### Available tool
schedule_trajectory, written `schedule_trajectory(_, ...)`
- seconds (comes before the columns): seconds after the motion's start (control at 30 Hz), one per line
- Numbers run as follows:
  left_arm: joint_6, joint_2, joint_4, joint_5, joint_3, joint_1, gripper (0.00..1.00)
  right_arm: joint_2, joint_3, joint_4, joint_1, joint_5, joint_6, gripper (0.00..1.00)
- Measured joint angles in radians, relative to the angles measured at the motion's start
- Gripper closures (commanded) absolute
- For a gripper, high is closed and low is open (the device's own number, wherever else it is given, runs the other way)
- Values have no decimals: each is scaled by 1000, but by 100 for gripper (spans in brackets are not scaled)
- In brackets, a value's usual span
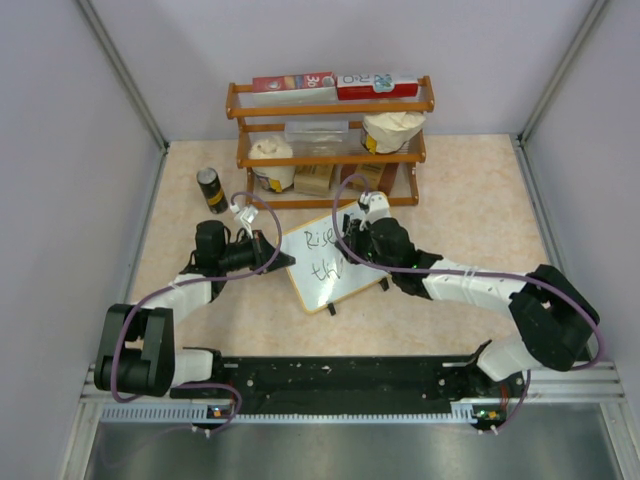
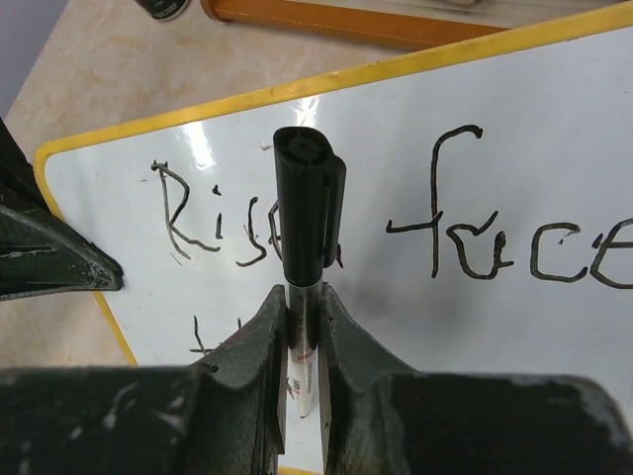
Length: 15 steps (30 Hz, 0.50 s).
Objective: Write a sentence on the whiteboard
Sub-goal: Write on the whiteboard with the whiteboard.
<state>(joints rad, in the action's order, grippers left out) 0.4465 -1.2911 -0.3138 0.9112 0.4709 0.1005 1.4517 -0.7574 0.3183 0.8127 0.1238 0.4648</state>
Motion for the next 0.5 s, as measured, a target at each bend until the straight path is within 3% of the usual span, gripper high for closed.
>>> schedule_trajectory(0.5,0,0,0,0,0,0,100,-85,2,-4,-18,-22,4,100)
